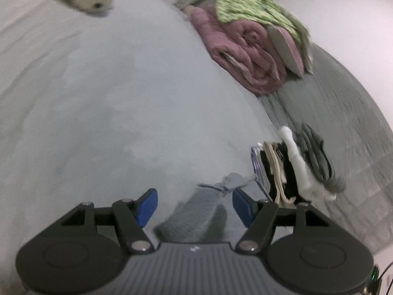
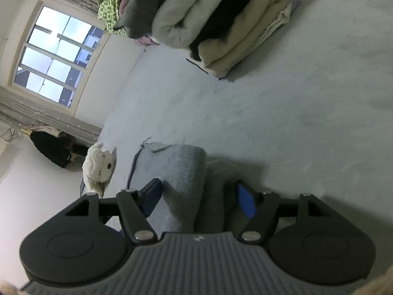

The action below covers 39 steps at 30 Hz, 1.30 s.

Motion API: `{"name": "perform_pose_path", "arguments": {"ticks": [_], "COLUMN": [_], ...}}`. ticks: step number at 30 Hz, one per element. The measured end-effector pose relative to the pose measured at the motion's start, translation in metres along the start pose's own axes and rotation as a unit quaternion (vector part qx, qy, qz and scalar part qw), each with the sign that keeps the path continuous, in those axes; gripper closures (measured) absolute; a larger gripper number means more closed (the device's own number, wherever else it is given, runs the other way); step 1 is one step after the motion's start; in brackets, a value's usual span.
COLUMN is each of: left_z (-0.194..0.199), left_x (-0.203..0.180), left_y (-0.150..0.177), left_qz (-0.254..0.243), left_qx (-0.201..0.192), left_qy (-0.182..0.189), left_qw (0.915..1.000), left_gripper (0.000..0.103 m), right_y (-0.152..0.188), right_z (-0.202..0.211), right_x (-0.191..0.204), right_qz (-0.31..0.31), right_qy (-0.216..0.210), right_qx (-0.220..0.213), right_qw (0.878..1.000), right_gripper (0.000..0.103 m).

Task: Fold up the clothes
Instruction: 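Grasp the folded sweater bundle with both grippers and lift it, then carry the folded sweater with both grippers to the stack of clothes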

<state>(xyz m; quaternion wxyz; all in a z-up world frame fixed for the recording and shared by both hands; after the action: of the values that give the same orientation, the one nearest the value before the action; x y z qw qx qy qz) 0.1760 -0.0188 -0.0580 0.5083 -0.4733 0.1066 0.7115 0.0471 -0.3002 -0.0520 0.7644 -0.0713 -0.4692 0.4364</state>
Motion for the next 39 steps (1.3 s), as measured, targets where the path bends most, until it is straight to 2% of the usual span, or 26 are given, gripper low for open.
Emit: {"name": "perform_pose_path", "arguments": {"ticks": [4,9,11,13,16,22,25,28,31,33,35,37,39], "left_z": [-0.02,-0.058,-0.06,-0.061,-0.051,-0.027,-0.015,-0.005,-0.006,-0.009,-0.011,-0.01,-0.011], "left_x": [-0.016,-0.02,-0.019,-0.017,-0.018,-0.036,-0.044,-0.051,-0.051,-0.049,-0.047,-0.044,-0.042], "left_y": [-0.005,0.0,0.005,0.01,0.014,0.037,0.054,0.072,0.084,0.086,0.082,0.077,0.072], "left_qz": [-0.042,-0.032,-0.022,-0.009,0.017,0.044,0.067,0.07,0.052,0.032,0.02,0.024,0.03], "left_qx": [0.032,0.092,0.085,0.077,0.067,0.066,0.074,0.085,0.095,0.084,0.068,0.057,0.056], "left_qy": [0.0,-0.007,-0.008,-0.008,-0.007,-0.026,-0.029,-0.02,-0.021,-0.035,-0.041,-0.031,-0.023], "left_qw": [0.9986,0.9952,0.9961,0.997,0.9976,0.9965,0.9945,0.9937,0.9939,0.9953,0.9967,0.9976,0.9977], "left_gripper": [0.034,0.038,0.043,0.061,0.074,0.078,0.078,0.078,0.074,0.071,0.068,0.054,0.047], "right_y": [-0.001,-0.005,-0.006,-0.008,-0.015,-0.031,-0.039,-0.047,-0.05,-0.05,-0.049,-0.049,-0.053], "right_z": [-0.005,-0.012,-0.013,-0.013,-0.004,0.019,0.029,0.037,0.038,0.033,0.029,0.03,0.035], "right_x": [-0.003,-0.008,-0.011,-0.012,-0.01,-0.015,-0.024,-0.032,-0.042,-0.049,-0.056,-0.061,-0.064], "right_qz": [0.003,-0.001,-0.008,-0.014,-0.018,-0.018,-0.024,-0.026,-0.027,-0.029,-0.036,-0.043,-0.043], "right_qy": [-0.011,-0.033,-0.045,-0.059,-0.081,-0.096,-0.106,-0.108,-0.097,-0.085,-0.074,-0.068,-0.071], "right_qx": [0.009,0.018,0.018,0.019,0.018,0.009,0.018,0.023,0.029,0.035,0.039,0.037,0.029], "right_qw": [1.0,0.999,0.999,0.998,0.996,0.995,0.994,0.993,0.994,0.995,0.996,0.996,0.996], "right_gripper": [0.033,0.036,0.046,0.061,0.067,0.069,0.07,0.069,0.069,0.067,0.063,0.05,0.042]}}
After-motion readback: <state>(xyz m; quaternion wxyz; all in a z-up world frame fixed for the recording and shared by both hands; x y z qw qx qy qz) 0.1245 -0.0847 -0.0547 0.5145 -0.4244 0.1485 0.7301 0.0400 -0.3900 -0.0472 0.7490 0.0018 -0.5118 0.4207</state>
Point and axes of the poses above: each gripper's, at about its wrist camera, not at the fingertips, and z roughly against the way its jaws point, x to its left, y to its underside, the point moved 4 cm from there along -z, roughly the way its jaws point, and after that the axes turned 15 degrees about z, right-handed, at the moved point
